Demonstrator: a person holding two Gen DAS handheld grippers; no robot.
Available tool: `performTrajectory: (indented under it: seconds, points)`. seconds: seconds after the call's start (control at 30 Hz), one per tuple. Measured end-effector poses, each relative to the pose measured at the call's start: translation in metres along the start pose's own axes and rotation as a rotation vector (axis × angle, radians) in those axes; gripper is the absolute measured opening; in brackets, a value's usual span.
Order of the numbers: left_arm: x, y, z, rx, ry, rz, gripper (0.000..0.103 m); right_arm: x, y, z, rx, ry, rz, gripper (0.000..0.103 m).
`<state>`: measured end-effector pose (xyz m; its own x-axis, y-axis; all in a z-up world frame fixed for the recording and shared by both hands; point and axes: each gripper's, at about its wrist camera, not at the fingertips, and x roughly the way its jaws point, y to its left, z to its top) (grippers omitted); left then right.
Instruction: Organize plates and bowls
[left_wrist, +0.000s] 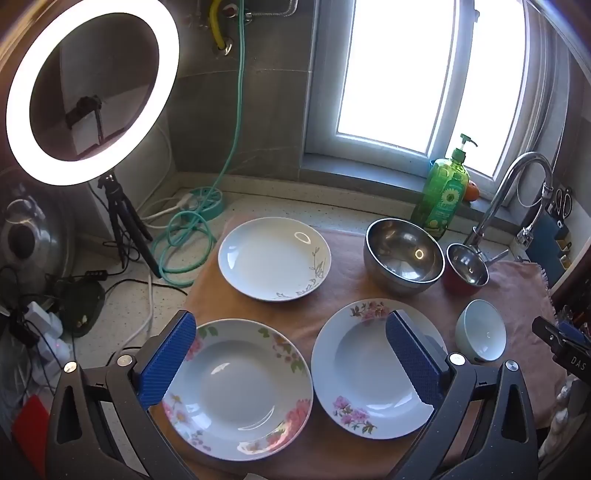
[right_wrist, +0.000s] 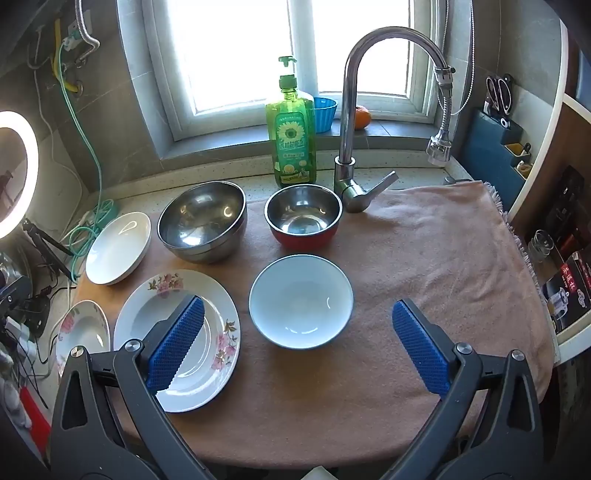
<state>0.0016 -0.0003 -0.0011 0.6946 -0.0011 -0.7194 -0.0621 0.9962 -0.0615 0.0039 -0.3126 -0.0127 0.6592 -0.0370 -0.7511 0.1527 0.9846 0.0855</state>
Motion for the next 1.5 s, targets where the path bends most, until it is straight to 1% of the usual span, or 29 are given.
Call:
performTrajectory:
  seconds: [0.03,0.07,0.27,0.33,0.4,0.63,1.5]
  points:
    - [0.001,-0.001,0.0,0.0,0.003,0.003,0.102,-0.002,0.0,-0.001,0.003,-0.002,0.002,0.103]
    - [-0.001,-0.005,-0.002,0.014,-0.014,0.01,0.102,-0.003,-0.002,-0.001,0.003,0.0,0.003,0.103]
    - [-0.004,-0.024,-0.004,0.005,-0.02,0.025,0.102,0.0,-0.003,0.001,0.01,0.009,0.002,0.103]
    - [-0.004,0.0,0.0,-0.005,-0.015,-0.021,0.102,-0.001,0.0,0.001,0.007,0.007,-0.002,0.103]
    - [-0.004,0.0,0.0,-0.007,-0.011,-0.03,0.102,-0.003,0.002,0.001,-0.001,0.005,-0.005,0.103]
    - [-0.006,-0.002,0.002,-0.007,-0.024,-0.017,0.102,-0.005,0.002,0.0,-0.001,0.005,-0.002,0.103]
    - [-0.01,-0.011,0.004,0.018,-0.035,-0.03,0.102,-0.006,0.004,-0.003,0.008,0.011,0.02,0.103]
